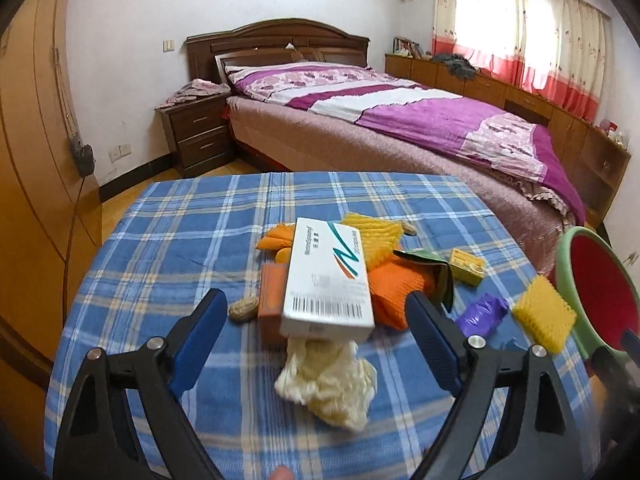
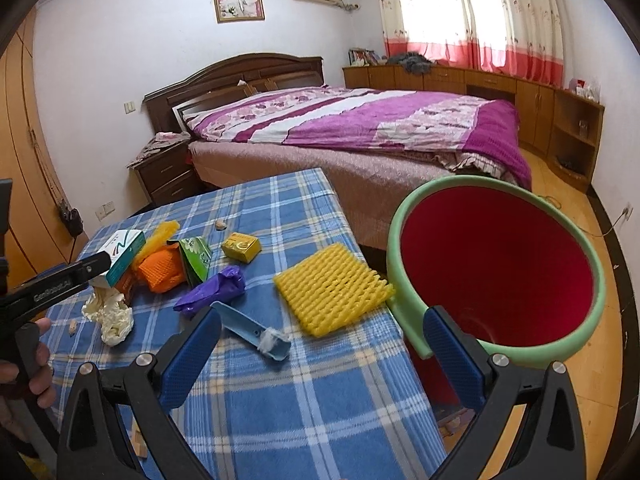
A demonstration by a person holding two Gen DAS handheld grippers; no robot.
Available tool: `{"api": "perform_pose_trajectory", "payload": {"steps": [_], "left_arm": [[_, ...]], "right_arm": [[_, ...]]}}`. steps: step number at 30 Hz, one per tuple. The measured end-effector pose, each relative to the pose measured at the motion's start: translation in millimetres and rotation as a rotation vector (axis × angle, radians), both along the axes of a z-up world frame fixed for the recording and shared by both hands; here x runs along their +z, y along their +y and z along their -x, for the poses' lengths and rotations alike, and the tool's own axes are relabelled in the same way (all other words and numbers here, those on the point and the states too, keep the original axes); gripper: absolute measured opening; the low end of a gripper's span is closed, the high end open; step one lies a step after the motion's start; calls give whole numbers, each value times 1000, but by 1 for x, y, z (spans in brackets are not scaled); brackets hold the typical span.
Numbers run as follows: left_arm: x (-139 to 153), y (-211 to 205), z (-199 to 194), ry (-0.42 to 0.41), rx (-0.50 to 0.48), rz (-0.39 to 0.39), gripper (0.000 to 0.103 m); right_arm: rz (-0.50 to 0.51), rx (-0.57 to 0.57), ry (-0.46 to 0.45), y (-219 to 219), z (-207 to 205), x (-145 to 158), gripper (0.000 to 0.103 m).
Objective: Collect trash
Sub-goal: 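Grasp the white medicine box with the left tool while the right tool grasps the yellow foam net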
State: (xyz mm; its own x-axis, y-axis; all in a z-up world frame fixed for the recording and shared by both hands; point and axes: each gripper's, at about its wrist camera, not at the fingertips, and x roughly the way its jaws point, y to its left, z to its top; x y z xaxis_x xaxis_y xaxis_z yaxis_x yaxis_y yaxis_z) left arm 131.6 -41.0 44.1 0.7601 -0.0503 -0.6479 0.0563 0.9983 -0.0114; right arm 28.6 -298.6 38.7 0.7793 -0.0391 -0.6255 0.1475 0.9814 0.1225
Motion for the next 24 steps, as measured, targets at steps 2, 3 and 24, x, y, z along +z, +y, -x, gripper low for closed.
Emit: {"api": "perform_pose_trajectory", "payload": {"steps": [2, 3, 24], "left_arm": [[-3, 0, -9, 18, 12, -8, 86], [-4, 1, -13, 26, 16, -9, 84], [-10, 18, -23, 39, -75, 108, 55]], "right_arm": [[-2, 12, 14, 1, -6, -2, 103], [-2, 16, 21, 2, -9, -4, 103], [25, -54, 170, -7, -62, -32, 95]]}}
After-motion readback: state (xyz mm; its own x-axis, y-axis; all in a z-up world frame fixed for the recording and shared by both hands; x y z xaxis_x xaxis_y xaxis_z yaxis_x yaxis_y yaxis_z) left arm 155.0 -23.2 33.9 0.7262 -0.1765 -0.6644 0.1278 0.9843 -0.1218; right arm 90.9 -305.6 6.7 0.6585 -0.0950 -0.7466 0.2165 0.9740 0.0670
